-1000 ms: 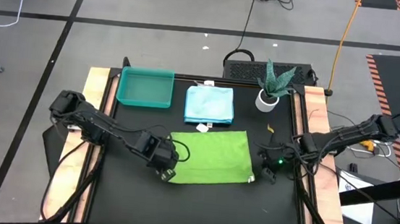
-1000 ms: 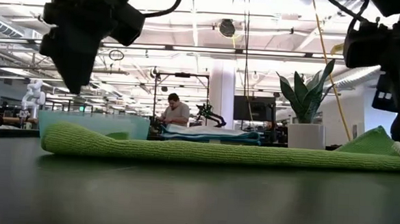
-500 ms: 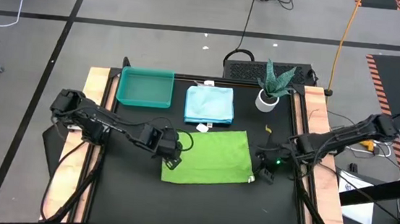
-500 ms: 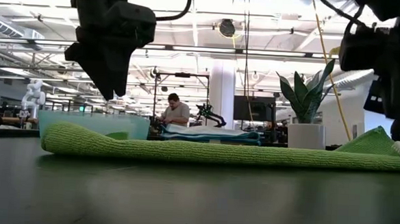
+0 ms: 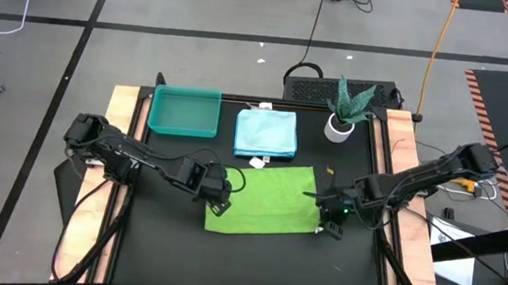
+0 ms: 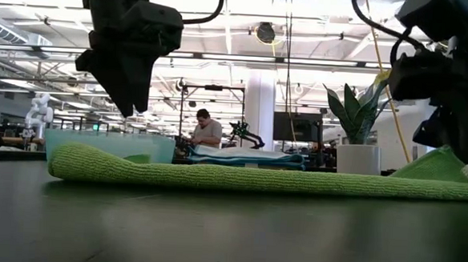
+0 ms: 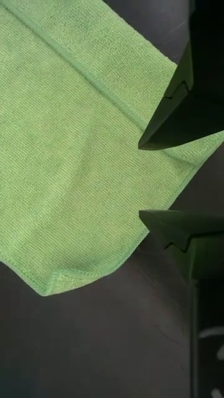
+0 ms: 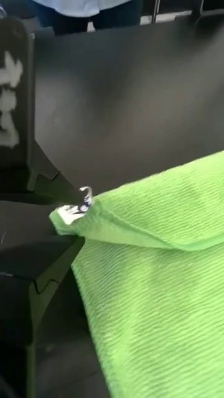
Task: Fold microfiber towels
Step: Fold the green microfiber towel
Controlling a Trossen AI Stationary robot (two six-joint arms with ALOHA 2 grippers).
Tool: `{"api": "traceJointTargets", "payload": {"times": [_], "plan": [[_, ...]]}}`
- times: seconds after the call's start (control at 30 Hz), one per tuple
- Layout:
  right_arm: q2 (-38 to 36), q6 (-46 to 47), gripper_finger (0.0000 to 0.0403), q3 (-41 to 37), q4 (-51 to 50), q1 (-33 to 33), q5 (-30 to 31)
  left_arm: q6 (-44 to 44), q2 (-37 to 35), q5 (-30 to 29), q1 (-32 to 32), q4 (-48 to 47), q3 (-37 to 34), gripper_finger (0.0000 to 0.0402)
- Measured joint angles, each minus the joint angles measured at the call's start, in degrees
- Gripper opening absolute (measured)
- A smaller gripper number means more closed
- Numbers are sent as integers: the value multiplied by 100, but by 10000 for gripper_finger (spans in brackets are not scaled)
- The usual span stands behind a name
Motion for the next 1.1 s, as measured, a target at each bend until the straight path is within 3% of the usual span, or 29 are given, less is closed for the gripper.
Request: {"api": "traceJointTargets", "payload": {"times": [0.6,0.83,1.1], "plan": [[-53,-674,74,110,-77,-15,603,-2,0,-13,9,234,2,170],[-53,-440,7,110,30,67,185,3,0,-13,9,234,2,170],[-55,-561,1,907,-512,554,154,40,0,-15,9,231,2,170]]}}
